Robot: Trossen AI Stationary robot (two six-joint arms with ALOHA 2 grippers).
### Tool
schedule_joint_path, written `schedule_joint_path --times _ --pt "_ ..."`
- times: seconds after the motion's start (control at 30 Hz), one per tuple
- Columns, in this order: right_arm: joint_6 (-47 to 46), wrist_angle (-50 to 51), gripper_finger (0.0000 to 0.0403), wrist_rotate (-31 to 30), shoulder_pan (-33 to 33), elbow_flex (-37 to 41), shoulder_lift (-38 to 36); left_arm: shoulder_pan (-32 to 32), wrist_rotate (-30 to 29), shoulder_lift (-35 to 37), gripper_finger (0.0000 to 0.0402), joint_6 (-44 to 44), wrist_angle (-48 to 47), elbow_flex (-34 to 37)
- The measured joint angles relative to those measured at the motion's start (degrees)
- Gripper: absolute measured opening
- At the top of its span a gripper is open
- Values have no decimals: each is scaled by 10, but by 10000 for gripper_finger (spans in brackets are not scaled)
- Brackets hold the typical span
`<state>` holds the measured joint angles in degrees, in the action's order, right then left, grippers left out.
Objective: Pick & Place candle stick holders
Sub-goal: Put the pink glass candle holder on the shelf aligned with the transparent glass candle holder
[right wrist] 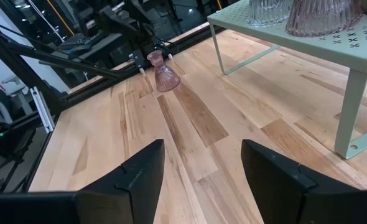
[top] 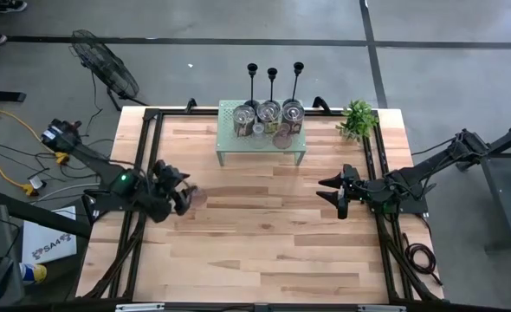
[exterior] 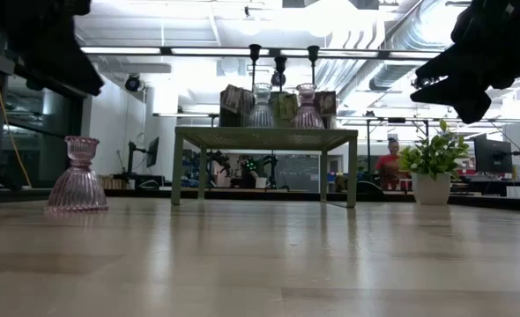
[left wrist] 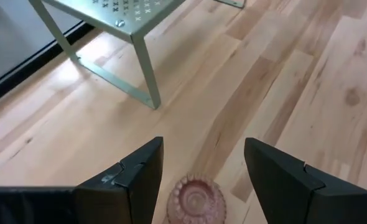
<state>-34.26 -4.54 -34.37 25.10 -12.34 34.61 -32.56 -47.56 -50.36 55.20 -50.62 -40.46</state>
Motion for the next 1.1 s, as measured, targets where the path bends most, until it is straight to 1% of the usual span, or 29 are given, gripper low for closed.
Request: schedule_joint_path --times 0.13,0.27,0.4,0.53,0.73,0.97,1.1 --pt "0 0 206 0 0 0 0 -48 -24 0 219 67 -31 20" --pt "0 0 206 0 0 0 0 -84 -26 0 219 164 -78 36" --pt "0 0 206 0 0 0 0 -114 -16 0 219 259 -115 49" --pt "0 0 206 0 0 0 0 -134 12 -2 219 298 -120 63" --pt "0 0 206 0 0 0 0 -136 72 -14 219 306 -101 91" --pt "0 0 206 0 0 0 0 -136 76 -32 219 256 -8 144" --pt "0 0 206 0 0 0 0 -136 62 -40 219 243 44 181"
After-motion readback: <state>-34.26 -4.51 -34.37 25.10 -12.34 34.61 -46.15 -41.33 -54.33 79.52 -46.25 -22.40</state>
